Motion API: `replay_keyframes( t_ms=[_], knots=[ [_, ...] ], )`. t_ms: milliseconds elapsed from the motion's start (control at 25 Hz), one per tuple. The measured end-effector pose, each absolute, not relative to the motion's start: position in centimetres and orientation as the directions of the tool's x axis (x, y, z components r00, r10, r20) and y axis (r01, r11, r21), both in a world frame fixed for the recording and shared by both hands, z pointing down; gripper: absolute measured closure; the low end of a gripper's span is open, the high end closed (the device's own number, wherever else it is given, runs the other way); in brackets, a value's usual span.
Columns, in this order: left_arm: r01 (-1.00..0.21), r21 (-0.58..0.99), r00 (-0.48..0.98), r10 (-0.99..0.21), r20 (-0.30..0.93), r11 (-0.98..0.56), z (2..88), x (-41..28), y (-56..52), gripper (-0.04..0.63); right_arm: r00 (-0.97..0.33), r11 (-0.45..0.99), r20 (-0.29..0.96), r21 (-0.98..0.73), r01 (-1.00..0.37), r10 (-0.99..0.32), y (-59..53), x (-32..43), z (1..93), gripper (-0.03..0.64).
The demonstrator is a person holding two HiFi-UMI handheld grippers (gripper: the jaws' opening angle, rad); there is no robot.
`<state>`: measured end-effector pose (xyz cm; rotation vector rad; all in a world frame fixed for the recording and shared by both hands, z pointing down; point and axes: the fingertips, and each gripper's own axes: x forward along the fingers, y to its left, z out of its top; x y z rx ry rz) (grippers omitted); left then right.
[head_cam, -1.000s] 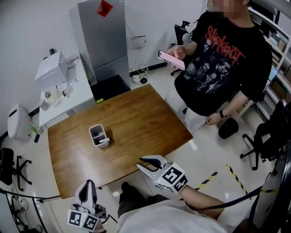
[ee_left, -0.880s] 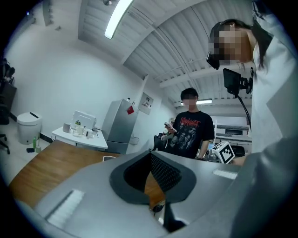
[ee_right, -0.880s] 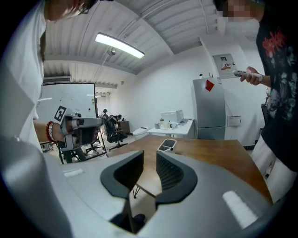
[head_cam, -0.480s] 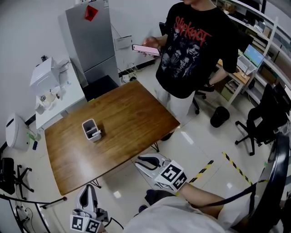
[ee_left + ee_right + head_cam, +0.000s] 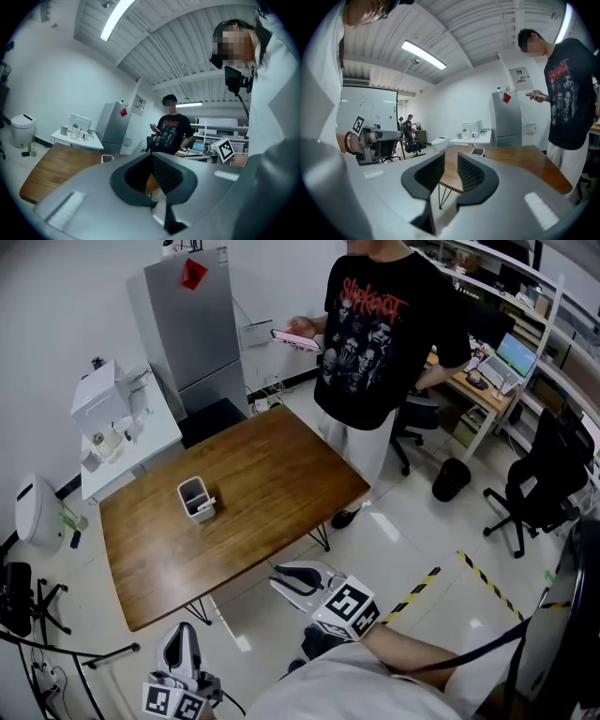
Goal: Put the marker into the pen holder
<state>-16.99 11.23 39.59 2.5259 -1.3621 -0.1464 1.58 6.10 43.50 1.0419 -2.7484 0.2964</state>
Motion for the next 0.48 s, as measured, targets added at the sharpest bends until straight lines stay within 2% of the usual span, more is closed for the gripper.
replay_keyframes(
  t_ms=[480],
  knots=[
    [-0.779,0.309,0.582,-0.812,0.033,-0.546,40.2,-15.4,13.1,0.618,-0.737,0.750,0.275,-0.075,-0.657,-0.618,7.6,1.3,43.7,0.543]
  ],
)
